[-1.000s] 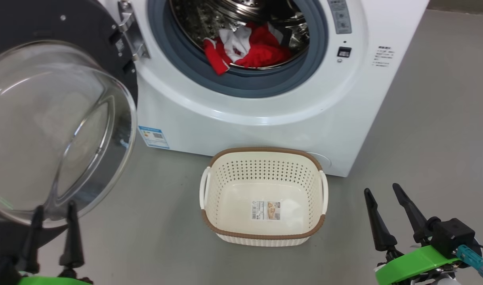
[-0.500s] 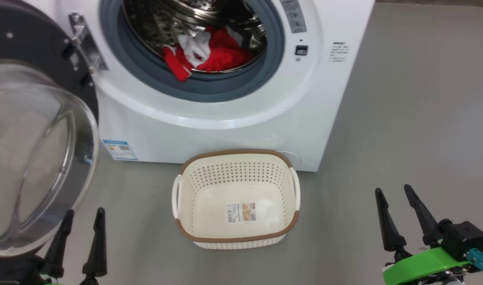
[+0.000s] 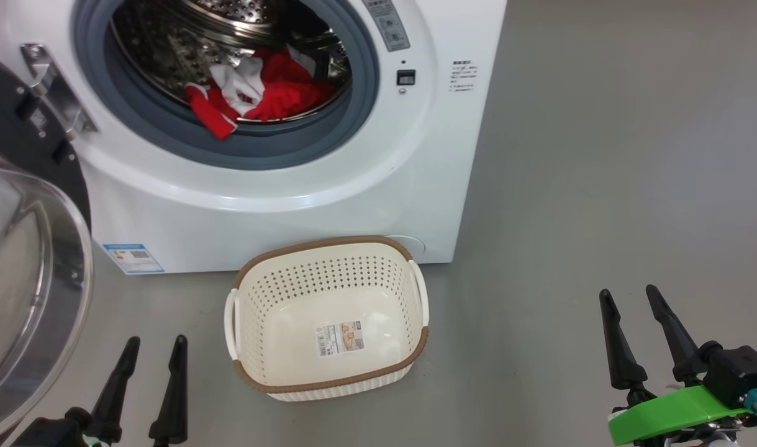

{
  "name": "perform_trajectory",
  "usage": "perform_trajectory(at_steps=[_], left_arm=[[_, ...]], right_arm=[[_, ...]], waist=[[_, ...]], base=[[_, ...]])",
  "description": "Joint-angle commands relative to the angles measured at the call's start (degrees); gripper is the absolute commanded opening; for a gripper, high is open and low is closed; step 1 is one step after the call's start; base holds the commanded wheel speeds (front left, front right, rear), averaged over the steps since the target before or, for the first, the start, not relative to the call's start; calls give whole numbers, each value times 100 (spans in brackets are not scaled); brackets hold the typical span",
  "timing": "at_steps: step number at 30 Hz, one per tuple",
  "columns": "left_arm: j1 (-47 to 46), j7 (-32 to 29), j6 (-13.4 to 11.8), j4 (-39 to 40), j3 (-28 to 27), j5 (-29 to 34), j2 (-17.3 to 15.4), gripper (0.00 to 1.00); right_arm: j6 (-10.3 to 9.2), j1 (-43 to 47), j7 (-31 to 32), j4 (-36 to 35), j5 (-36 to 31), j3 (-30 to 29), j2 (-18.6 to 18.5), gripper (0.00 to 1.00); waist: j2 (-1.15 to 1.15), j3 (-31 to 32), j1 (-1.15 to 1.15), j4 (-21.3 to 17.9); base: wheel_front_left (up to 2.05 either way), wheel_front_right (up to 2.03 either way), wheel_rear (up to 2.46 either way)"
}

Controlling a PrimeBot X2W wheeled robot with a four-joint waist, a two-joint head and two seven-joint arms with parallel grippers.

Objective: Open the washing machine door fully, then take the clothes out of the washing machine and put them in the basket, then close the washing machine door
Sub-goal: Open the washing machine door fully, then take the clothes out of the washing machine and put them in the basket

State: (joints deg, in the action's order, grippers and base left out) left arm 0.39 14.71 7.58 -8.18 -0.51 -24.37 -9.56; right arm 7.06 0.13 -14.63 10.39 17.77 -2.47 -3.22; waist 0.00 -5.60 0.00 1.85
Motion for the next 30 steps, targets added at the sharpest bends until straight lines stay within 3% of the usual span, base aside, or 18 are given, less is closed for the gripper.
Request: perform_trajectory(at_steps=[1,30], left_arm=[[-92,29,-9,161,-159,-42,-111,100],[-222,29,-9,241,-40,-168,-197,100]], right_arm=[[43,-12,-37,-173,17,88,-32,100],[43,-52,-37,-211,-2,6,7,100]], waist=[[0,-16,0,-117],[0,-88,0,-210]], base=[[0,0,0],[0,0,0]])
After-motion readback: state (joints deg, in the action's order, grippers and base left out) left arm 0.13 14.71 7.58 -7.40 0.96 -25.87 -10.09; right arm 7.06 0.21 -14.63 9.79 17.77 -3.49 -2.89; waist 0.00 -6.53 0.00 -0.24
